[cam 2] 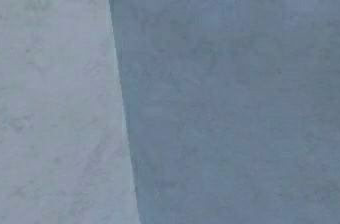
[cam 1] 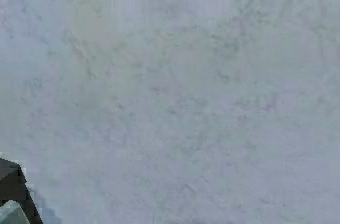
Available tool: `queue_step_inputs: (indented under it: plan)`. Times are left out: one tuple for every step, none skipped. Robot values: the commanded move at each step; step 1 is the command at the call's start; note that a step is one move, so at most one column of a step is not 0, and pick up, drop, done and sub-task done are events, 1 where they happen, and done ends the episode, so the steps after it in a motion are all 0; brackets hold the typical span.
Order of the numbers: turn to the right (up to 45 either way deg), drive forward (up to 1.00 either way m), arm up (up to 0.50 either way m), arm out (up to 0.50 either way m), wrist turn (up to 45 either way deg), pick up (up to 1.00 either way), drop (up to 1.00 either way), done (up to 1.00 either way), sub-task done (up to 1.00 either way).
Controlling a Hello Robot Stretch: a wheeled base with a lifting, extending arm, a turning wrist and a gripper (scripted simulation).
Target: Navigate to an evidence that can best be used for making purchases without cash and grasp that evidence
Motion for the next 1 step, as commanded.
queue_step_inputs:
  plan:
    - [-45.0, 0.00, 0.00, 0.00, 0.0, 0.00, 0.00, 0.00, 0.00]
